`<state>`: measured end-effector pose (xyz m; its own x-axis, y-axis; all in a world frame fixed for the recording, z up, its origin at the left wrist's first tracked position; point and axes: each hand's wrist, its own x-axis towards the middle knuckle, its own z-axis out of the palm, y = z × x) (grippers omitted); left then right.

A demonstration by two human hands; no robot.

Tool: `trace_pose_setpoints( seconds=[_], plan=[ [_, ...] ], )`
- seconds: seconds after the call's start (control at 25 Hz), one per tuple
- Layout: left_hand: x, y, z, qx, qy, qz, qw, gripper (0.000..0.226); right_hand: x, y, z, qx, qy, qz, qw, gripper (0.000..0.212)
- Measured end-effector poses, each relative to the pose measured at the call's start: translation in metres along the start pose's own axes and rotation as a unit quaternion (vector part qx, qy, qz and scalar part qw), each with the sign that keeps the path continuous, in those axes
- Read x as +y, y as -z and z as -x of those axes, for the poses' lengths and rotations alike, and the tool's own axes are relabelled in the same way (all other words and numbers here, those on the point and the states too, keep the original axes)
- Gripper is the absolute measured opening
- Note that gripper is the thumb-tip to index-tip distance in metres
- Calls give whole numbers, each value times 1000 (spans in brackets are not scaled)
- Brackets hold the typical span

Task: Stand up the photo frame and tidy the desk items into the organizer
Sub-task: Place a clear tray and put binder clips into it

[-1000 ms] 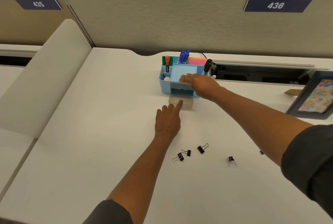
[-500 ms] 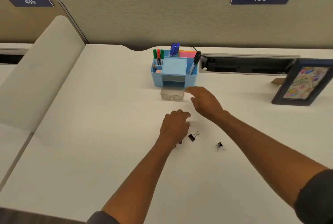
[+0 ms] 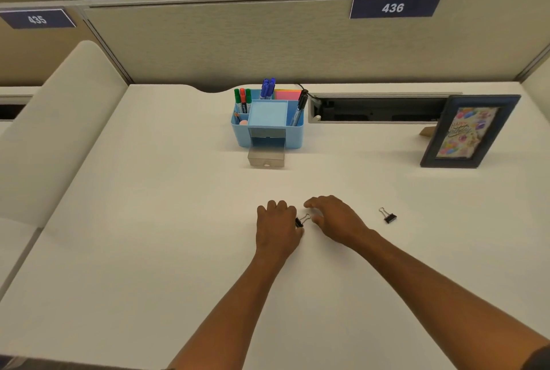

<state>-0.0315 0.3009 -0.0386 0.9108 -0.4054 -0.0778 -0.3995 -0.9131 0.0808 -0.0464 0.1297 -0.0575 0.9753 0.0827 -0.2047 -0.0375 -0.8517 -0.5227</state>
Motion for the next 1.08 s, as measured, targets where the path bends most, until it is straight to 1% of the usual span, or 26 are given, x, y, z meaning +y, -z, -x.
trace_pose_setpoints(
  seconds=[0.12,0.2,0.32,0.36,0.44,0.52,0.6,0.68,0.76,0.88,0.96,1.08],
  plan=[
    [1,-1,-3,10,5,6,1000,13,1,0,0,-11,3,5,1000,38],
    [-1,-2,-3,26,12,29,999,12,1,0,-2,-7,11,3,1000,36],
    [-8,0,-6,65,14,75,995,15,-4,4,-9,42,33,-39,998,26],
    [-12,2,-7,69,12,88,994,16,-7,6,-13,62,43,-58,995,23],
    [-20,7,-13,54,5,104,993,19,-15,12,-21,89,59,-75,991,18],
    [-29,12,-21,35,-6,115,993,22,-24,18,-33,102,79,-65,989,15],
    [-37,19,-31,25,-19,147,989,25,-34,26,-47,108,90,-51,989,14],
    [-46,23,-41,42,-21,172,984,30,-45,36,-65,117,75,-40,990,15],
    [-57,25,-52,56,0,169,984,42,-54,46,-84,146,46,-30,988,16],
    [-75,22,-67,4,26,121,992,64,-61,57,-115,163,-2,-10,987,18],
    [-84,18,-74,-26,23,74,997,70,-64,58,-132,157,-26,11,987,18],
    [-92,10,-78,-43,15,40,998,75,-68,53,-149,142,-28,37,989,16]
  ],
)
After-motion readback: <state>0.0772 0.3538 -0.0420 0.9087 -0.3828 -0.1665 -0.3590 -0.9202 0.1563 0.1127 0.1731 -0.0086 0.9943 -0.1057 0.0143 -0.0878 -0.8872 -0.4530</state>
